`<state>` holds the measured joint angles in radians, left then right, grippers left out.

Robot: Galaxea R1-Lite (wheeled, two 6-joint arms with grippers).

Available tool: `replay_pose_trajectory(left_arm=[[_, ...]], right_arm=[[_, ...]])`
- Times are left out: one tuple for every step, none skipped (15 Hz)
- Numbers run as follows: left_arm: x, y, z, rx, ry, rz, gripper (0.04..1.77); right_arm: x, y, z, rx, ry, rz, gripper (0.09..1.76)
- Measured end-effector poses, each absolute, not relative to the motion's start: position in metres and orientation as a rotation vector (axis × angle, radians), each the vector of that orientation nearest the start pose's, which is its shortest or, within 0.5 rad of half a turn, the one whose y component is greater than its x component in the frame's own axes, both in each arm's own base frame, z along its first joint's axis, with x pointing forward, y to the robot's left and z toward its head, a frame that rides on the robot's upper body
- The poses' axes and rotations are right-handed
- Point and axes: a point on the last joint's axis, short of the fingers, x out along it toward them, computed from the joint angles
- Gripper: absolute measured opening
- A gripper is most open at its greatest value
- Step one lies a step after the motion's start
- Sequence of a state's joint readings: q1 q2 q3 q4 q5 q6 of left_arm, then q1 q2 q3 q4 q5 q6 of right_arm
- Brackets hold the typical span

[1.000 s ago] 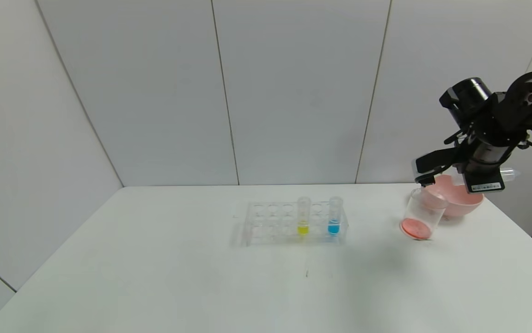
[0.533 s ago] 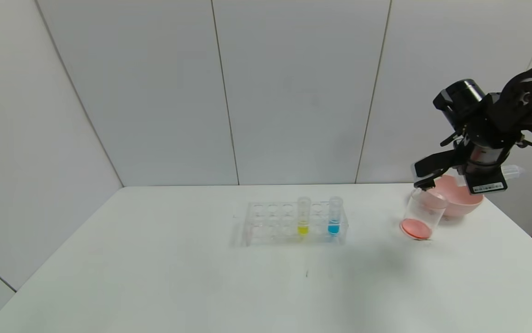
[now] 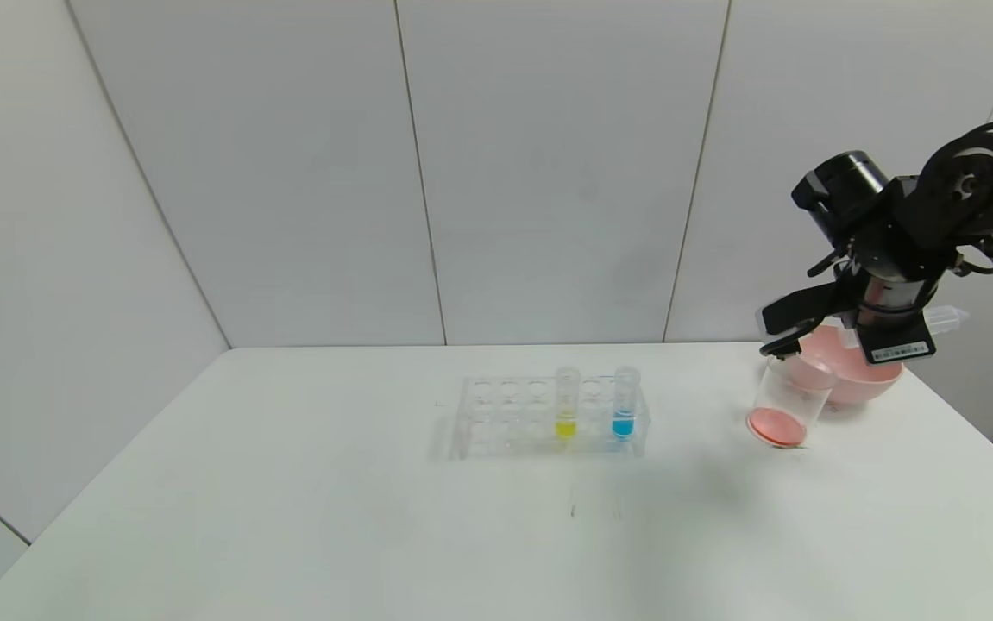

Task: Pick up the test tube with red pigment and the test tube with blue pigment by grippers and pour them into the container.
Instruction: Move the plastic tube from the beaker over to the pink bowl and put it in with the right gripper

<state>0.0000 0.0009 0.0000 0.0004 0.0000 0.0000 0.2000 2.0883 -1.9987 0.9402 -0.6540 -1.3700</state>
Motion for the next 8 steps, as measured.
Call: replay_pose_trajectory(left_arm=[[-0.023,0.000,0.075,0.000,0.001,0.000,1.76],[-0.023,0.000,0.075,0.000,0.001,0.000,1.76],[-0.023,0.000,0.075,0.000,0.001,0.000,1.76],[-0.023,0.000,0.075,0.000,0.001,0.000,1.76],[-0.023,0.000,0.075,0.000,0.001,0.000,1.76],[-0.023,0.000,0.075,0.000,0.001,0.000,1.76],[-0.023,0.000,0.075,0.000,0.001,0.000,1.76],[-0.023,0.000,0.075,0.000,0.001,0.000,1.76]], right_arm=[[0.375,0.061,0.237,-1.651,1.119,0.311,0.49],[0.375,0.060,0.238,-1.627,1.099,0.319,0.49],[0.375,0.057,0.240,-1.575,1.067,0.347,0.49],[0.374,0.053,0.242,-1.491,1.026,0.385,0.49],[0.373,0.046,0.244,-1.400,1.003,0.392,0.49],[0.370,0.037,0.249,-1.307,0.992,0.367,0.49],[0.367,0.030,0.254,-1.200,0.967,0.358,0.49],[0.364,0.025,0.259,-1.087,0.922,0.395,0.49]])
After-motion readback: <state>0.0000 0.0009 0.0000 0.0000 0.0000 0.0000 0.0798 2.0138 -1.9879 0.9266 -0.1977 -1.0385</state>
